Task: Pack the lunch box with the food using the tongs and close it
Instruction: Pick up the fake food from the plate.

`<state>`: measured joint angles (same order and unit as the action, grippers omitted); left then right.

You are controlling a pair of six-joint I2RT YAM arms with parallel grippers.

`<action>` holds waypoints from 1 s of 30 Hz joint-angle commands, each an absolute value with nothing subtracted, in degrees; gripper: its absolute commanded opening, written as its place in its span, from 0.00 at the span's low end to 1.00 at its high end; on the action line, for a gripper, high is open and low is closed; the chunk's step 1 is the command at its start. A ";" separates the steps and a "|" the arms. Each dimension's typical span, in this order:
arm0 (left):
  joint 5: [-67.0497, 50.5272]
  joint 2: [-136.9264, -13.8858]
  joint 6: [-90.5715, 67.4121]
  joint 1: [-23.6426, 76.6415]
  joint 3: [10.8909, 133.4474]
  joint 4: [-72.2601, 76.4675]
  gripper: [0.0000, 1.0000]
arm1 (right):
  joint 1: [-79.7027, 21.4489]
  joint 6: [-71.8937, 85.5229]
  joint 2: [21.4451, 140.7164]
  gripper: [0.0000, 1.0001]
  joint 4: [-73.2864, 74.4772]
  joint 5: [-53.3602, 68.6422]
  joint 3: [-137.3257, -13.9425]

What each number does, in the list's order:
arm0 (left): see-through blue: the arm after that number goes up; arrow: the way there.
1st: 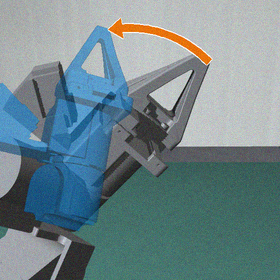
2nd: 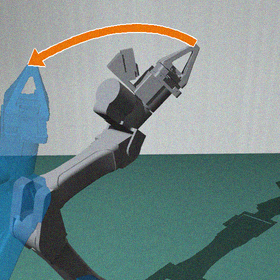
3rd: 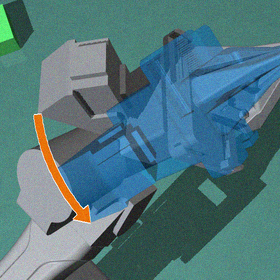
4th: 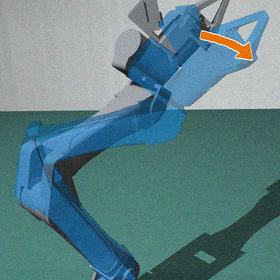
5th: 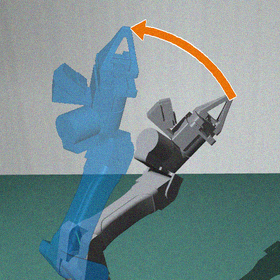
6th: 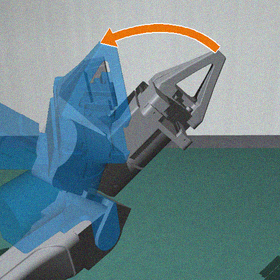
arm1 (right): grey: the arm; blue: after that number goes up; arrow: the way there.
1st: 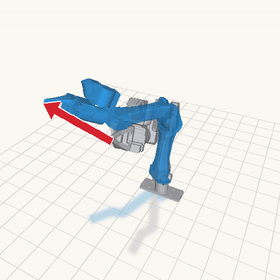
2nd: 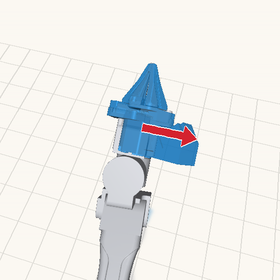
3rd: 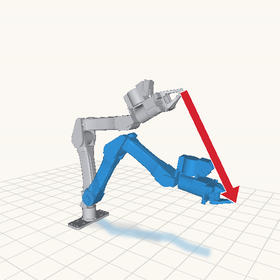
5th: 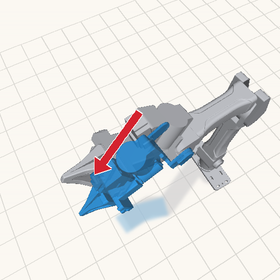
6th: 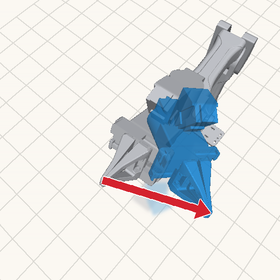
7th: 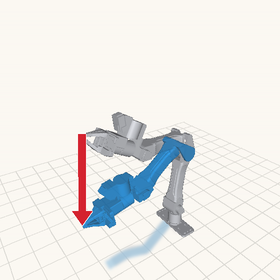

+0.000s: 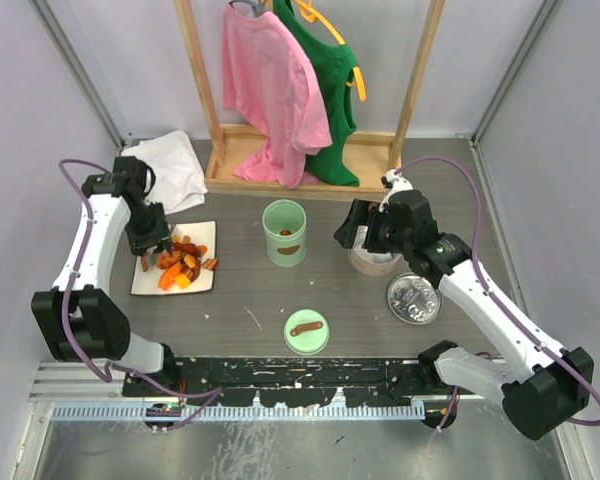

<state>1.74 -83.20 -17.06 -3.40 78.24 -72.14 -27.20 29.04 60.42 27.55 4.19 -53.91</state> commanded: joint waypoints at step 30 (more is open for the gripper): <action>4.14 -86.31 -16.69 -3.70 81.74 -72.12 0.47 | -27.19 27.82 62.35 1.00 25.48 5.72 -56.98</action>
<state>4.84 -86.76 -16.08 -3.44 81.41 -72.34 -27.20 28.60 62.30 27.51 5.45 -54.24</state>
